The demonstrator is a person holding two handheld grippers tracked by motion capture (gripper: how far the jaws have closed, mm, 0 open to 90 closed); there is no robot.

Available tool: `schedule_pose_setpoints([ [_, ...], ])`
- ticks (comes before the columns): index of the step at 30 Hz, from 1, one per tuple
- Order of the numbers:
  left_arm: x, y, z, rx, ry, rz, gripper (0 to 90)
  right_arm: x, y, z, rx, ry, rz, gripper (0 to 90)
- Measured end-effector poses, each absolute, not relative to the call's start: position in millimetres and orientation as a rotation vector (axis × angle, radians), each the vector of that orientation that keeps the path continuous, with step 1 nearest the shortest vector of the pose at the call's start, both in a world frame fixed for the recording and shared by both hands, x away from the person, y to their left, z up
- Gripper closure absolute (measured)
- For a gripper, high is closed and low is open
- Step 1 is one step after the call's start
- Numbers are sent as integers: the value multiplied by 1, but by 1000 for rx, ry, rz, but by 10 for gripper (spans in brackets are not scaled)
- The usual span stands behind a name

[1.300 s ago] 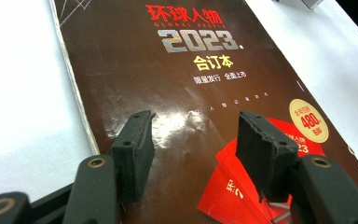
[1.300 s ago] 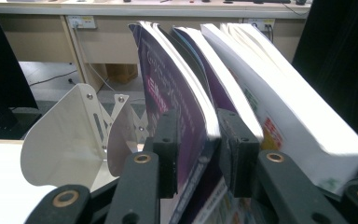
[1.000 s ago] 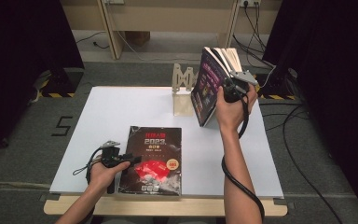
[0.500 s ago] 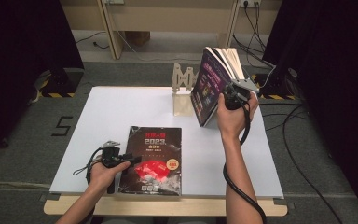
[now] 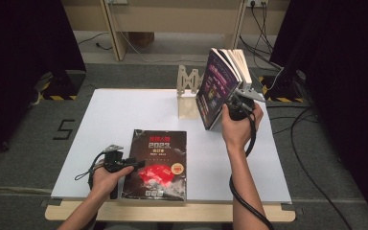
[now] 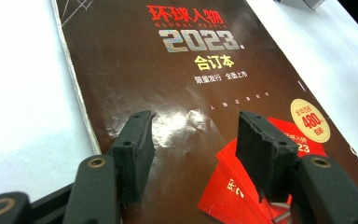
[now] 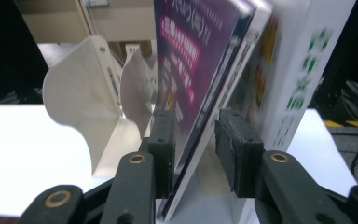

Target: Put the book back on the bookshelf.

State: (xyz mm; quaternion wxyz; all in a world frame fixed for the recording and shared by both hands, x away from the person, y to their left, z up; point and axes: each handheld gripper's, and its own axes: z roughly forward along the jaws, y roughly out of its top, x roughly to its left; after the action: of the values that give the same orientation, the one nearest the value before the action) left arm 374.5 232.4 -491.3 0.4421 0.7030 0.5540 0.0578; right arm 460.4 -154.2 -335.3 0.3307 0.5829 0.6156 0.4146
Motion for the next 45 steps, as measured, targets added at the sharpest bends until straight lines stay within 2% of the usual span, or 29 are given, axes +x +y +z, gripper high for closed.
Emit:
schedule_pose_setpoints([
  [7,376,238,-487,1715,1388,165,455,454,-155,-352,1589,1689,1091,660],
  [19,399,251,-488,1708,1457,285,463,443,-156,-383,1660,1788,1061,641],
  [27,415,251,-494,1698,1496,263,476,437,-151,-406,1701,1867,1054,628],
  [33,419,249,-494,1707,1489,258,513,434,-148,-421,1710,1919,1029,620],
  [40,420,248,-493,1736,1485,282,606,433,-143,-427,1716,1950,1015,620],
  [45,419,243,-494,1742,1462,241,644,436,-134,-434,1722,2002,1019,620],
])
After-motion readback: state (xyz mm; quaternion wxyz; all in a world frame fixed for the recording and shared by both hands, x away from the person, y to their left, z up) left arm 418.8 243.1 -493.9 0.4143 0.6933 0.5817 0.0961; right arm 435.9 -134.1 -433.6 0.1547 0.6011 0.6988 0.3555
